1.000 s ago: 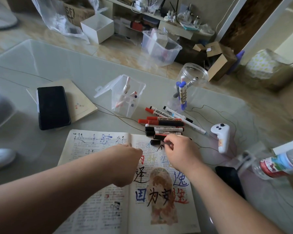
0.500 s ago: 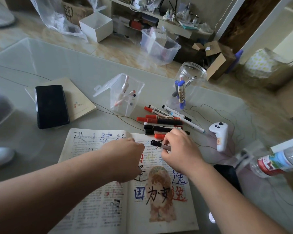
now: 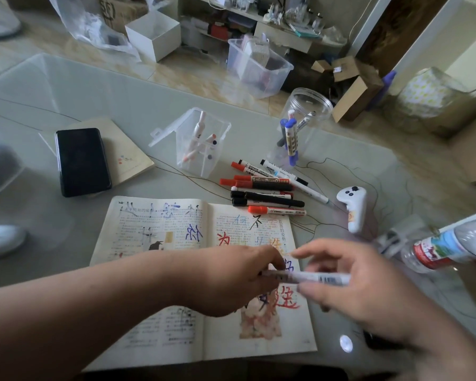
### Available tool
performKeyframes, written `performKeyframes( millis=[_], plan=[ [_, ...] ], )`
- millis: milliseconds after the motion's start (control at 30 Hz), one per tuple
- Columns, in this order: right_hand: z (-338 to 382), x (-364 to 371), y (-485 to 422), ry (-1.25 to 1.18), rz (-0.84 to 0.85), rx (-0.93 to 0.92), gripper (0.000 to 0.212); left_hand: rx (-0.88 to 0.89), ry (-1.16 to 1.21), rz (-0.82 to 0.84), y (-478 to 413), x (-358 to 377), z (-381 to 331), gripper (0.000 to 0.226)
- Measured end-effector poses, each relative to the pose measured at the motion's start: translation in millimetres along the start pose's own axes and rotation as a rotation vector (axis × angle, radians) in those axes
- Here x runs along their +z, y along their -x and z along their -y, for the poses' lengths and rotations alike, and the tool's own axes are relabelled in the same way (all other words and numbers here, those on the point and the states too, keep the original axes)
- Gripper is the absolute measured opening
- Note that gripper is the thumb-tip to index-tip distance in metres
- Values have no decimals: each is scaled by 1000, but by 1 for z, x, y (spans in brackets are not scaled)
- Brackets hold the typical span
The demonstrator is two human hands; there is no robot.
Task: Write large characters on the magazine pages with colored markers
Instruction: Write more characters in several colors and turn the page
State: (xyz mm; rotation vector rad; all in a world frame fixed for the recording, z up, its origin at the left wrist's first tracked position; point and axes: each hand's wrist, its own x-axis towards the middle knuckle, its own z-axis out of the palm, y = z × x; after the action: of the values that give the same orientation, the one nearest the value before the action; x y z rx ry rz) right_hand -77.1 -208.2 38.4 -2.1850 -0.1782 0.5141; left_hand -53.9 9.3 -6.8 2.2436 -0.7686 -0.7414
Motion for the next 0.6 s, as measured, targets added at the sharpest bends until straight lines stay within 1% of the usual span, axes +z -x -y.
performKeyframes(
  millis=[67,100,133,167,233,300,367,433,500,533,600],
  plan=[
    [-4,-11,4,-334,-43,-30,29,-2,98,-3,3,-2,-2,23],
    [-8,-11,3,-484,-48,-40,37,-1,137,-21,4,-3,-3,26],
    [-12,-7,1,-605,-44,-50,44,3,170,-48,4,-3,-3,27],
    [-16,1,-2,-665,-35,-68,48,12,190,-80,5,-4,-4,26],
    [-20,22,-9,-661,-23,-114,44,39,218,-118,5,-3,-5,22],
    [-21,37,-13,-677,-59,-124,38,58,270,-135,3,-1,-5,20],
    [-21,39,-16,-705,-78,-139,35,75,303,-163,0,-2,-3,27],
    [-19,36,-18,-714,-95,-169,31,68,318,-149,1,-7,-1,31],
    [-18,33,-21,-757,-154,-185,22,-10,298,-58,4,-16,4,35],
    [-19,34,-23,-793,-205,-172,17,-76,241,-7,6,-19,9,40],
    [-26,35,-27,-840,-305,-124,16,-215,-1,63,9,-22,19,53]
  ],
)
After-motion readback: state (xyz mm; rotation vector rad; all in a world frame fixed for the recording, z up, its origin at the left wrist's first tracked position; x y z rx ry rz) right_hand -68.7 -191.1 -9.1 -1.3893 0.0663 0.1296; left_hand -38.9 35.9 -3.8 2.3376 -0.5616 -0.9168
